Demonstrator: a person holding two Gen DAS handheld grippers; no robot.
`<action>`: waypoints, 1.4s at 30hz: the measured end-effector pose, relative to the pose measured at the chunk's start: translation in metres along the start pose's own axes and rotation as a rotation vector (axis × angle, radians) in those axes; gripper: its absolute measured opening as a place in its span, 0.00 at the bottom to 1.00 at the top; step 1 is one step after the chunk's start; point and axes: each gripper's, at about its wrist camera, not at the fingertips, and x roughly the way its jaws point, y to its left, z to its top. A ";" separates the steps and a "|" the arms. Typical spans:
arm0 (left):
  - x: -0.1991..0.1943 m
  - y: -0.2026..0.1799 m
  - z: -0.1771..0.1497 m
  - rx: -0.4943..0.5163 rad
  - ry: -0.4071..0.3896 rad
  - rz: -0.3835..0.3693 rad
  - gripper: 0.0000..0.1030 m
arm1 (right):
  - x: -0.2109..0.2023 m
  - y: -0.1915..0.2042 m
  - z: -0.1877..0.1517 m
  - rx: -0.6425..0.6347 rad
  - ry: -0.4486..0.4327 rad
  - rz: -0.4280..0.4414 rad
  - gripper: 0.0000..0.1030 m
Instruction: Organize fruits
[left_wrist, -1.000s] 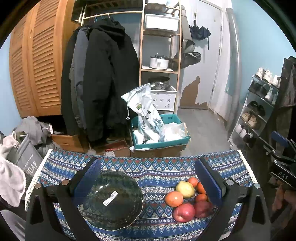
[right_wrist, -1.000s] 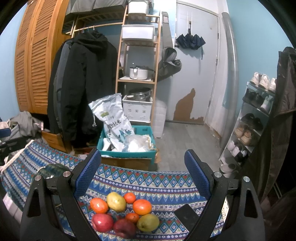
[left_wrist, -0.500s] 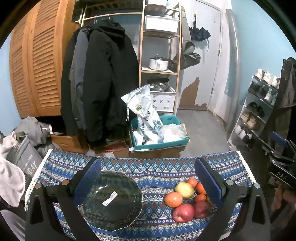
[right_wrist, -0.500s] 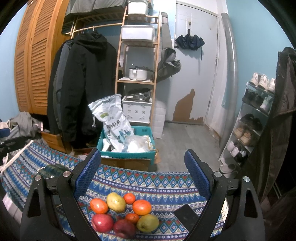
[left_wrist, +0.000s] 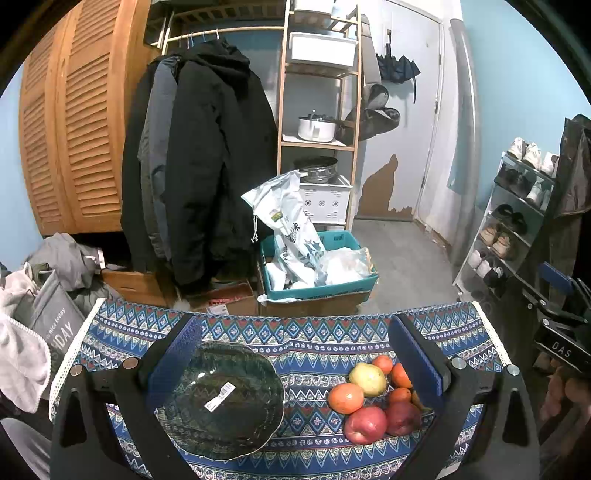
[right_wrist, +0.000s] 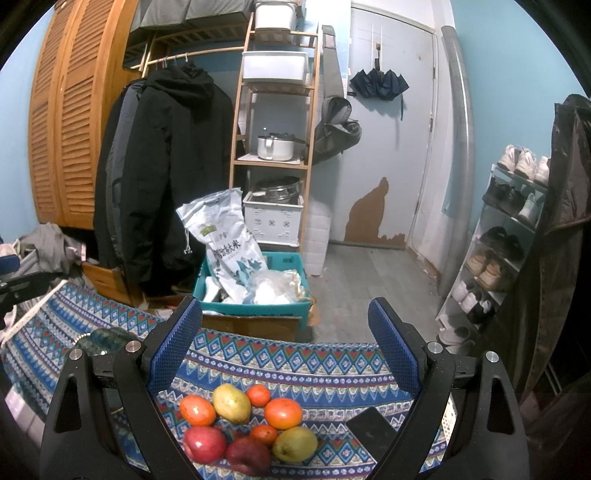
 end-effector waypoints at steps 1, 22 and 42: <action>0.000 0.000 0.000 0.000 0.000 0.000 0.99 | 0.000 0.000 0.000 0.000 0.000 -0.001 0.87; -0.002 -0.001 0.000 0.001 -0.003 -0.002 0.99 | -0.001 -0.001 0.001 0.000 0.000 -0.001 0.87; -0.003 -0.002 0.001 0.001 -0.003 -0.004 0.99 | 0.000 0.000 0.000 -0.001 0.000 -0.002 0.87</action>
